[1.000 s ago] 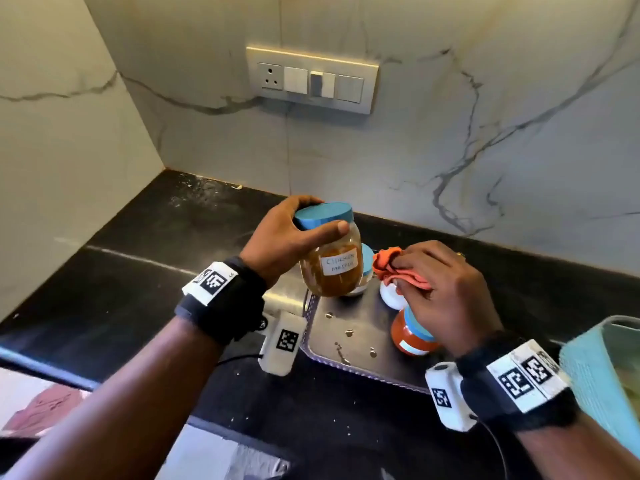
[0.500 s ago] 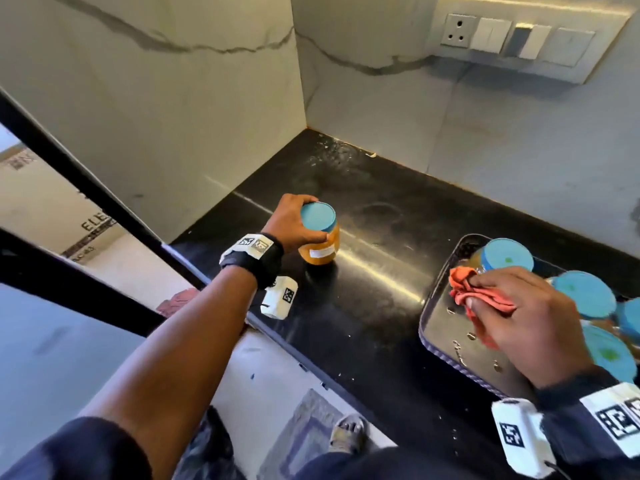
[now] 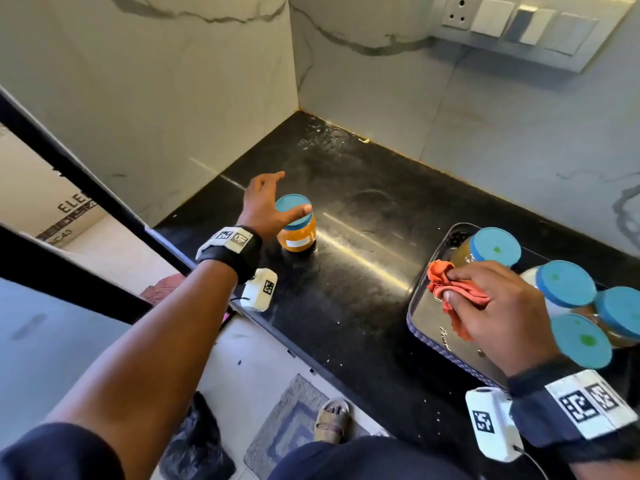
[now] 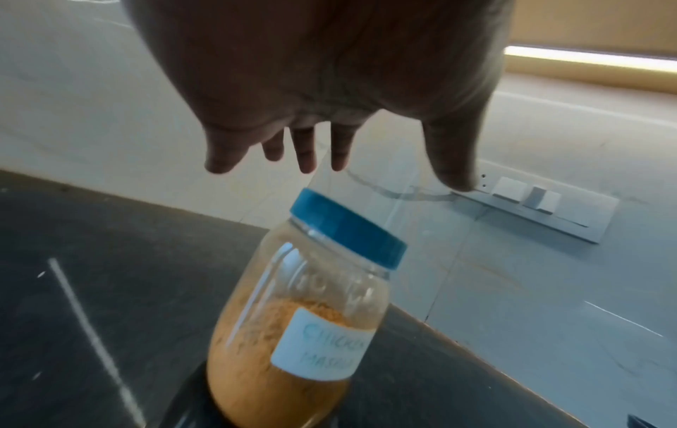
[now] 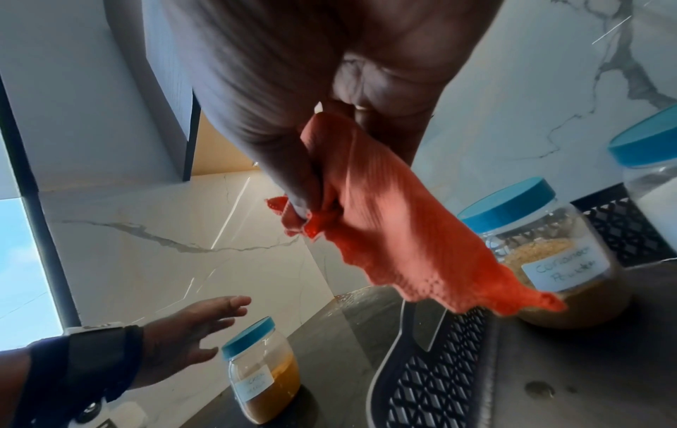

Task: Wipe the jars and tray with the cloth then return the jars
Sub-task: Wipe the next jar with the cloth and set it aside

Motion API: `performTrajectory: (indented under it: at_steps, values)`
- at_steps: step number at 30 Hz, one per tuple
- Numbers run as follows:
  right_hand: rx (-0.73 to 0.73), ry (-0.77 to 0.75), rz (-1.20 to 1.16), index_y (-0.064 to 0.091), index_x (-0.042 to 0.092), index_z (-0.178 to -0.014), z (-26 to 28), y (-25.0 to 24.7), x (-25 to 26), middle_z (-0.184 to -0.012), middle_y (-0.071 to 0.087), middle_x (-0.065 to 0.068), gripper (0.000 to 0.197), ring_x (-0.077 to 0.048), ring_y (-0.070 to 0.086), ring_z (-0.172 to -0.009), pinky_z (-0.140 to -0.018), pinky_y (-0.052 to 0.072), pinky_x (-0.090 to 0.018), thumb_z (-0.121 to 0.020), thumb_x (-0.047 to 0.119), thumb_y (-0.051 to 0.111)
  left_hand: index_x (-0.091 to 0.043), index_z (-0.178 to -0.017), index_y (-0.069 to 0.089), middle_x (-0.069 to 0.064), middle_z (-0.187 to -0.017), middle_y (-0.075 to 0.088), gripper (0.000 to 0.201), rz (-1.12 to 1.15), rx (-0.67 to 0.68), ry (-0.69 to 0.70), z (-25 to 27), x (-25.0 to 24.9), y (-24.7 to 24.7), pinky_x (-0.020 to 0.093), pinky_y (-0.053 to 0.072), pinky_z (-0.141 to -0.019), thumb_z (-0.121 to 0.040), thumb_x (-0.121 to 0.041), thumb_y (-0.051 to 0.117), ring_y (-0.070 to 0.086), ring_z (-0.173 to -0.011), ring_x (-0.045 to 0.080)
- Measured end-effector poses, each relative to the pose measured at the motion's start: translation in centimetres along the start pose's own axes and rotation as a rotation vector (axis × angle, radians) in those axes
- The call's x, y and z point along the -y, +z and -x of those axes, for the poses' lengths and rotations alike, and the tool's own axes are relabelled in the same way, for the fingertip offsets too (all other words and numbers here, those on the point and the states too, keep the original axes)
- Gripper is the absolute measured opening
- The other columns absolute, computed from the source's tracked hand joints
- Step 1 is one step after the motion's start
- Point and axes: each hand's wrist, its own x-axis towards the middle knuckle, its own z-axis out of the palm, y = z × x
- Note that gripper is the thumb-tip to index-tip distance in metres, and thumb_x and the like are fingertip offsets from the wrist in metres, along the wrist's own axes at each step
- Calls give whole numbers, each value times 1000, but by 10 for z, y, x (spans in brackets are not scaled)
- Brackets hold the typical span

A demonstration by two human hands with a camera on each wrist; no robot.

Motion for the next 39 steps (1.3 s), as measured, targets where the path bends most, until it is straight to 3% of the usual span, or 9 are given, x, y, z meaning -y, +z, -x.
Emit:
performTrajectory:
  at_steps: [6,12,15,17,19,23,26,32,39]
  values:
    - [-87,115,7,75,15,-100,24,-16,-27,-102,72,1,26,-12,62,-93,-84,48,-23,-76,12,84,-7,-140,54,17,-143,53,54,-23,-267,409,10,-56,12,47,31,-121,-90,-18,74,35,-147,35]
    - [-222,303,40,77,12,-94,67,-55,-67,-96,73,-3,26,-17,65,-90,-87,39,-13,-72,3,86,-9,-127,65,11,-125,66,41,118,-85,675,39,-168,85,35,42,-103,-86,-13,71,60,-117,31]
    - [-301,404,59,76,11,-96,95,-78,-84,-97,72,-3,27,-19,67,-91,-88,43,-14,-73,2,85,-13,-124,66,6,-115,67,41,190,55,705,65,-206,123,35,49,-94,-84,-15,74,63,-102,25]
    - [-355,468,95,77,9,-96,114,-92,-90,-96,72,-3,25,-14,63,-87,-81,39,-5,-74,1,84,-16,-123,65,-3,-107,64,40,206,177,731,83,-229,146,33,52,-84,-84,-16,76,60,-88,15]
    - [-388,525,135,77,8,-95,128,-103,-95,-95,72,-4,23,-13,60,-84,-75,35,-5,-74,1,84,-17,-125,64,-5,-106,61,42,154,317,787,99,-248,164,33,52,-80,-85,-21,77,56,-83,13]
    - [-392,622,147,76,11,-97,148,-109,-99,-98,72,-4,23,-12,60,-85,-79,39,-14,-76,4,83,-18,-134,58,4,-129,62,65,-144,510,782,122,-274,194,34,48,-92,-81,-51,79,59,-115,22]
    - [-405,648,152,77,12,-97,160,-109,-103,-97,72,-2,23,-11,59,-84,-77,35,-9,-75,5,84,-13,-132,55,11,-130,61,85,-241,626,714,131,-281,214,37,48,-94,-71,-67,78,58,-117,28]
    - [-388,699,141,77,12,-102,174,-113,-110,-101,72,0,24,-14,65,-90,-80,44,-19,-78,10,82,-12,-134,45,12,-131,57,96,-366,609,690,141,-285,240,45,55,-93,-67,-76,75,59,-115,30]
    - [-402,685,133,77,14,-99,177,-117,-115,-98,72,2,23,-11,63,-87,-78,43,-16,-77,10,83,-15,-132,42,11,-127,50,93,-283,582,636,145,-285,251,43,55,-91,-67,-71,77,59,-113,33]
